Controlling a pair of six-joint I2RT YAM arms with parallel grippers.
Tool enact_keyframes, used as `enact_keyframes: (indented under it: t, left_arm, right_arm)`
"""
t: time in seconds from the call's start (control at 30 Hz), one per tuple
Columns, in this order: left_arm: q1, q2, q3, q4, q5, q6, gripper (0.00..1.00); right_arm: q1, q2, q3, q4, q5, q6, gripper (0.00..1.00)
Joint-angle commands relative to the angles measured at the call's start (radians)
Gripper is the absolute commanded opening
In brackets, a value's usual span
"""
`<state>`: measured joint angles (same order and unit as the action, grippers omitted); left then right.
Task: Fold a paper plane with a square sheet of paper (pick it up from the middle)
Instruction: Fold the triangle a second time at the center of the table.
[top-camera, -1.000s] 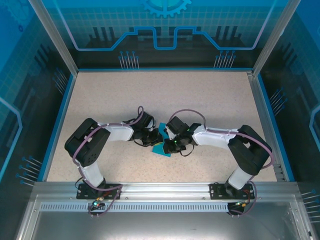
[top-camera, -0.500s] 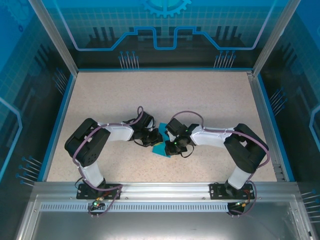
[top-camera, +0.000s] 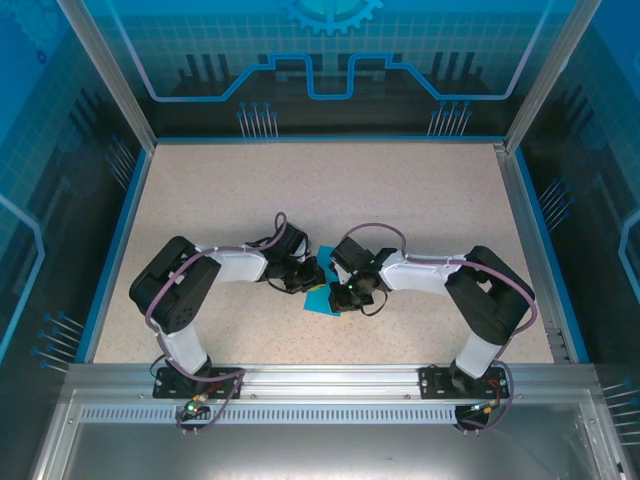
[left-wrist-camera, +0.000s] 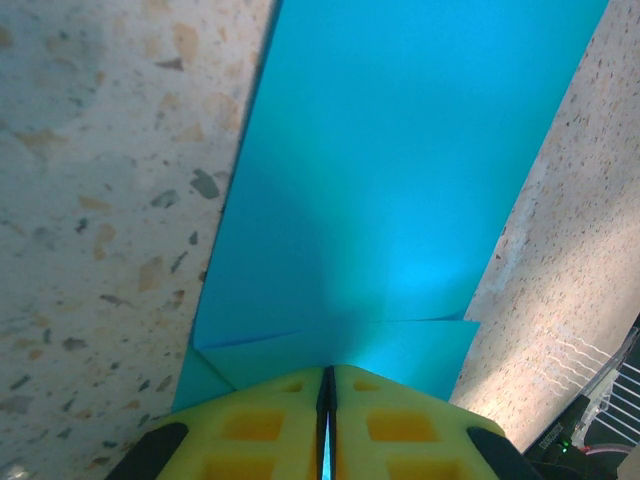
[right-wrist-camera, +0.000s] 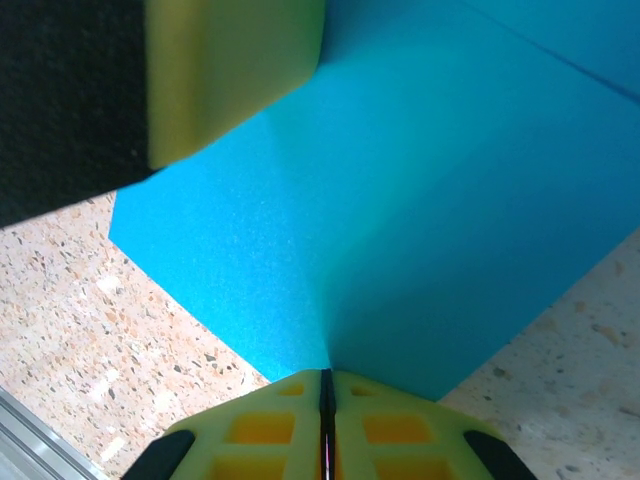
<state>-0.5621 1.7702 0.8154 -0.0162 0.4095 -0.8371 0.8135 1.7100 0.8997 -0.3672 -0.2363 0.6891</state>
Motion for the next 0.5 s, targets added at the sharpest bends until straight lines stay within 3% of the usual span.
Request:
enact_keyframes:
  t: [0.0, 0.47]
  left_arm:
    - [-0.012, 0.054, -0.025, -0.078, -0.051, -0.007, 0.12]
    - [-0.012, 0.060, -0.021, -0.104, -0.070, -0.014, 0.12]
  right_arm:
    - [0.016, 0.019, -0.042, -0.017, -0.015, 0.012, 0.10]
    - [0.015, 0.001, -0.107, -0.036, -0.026, 0.010, 0.10]
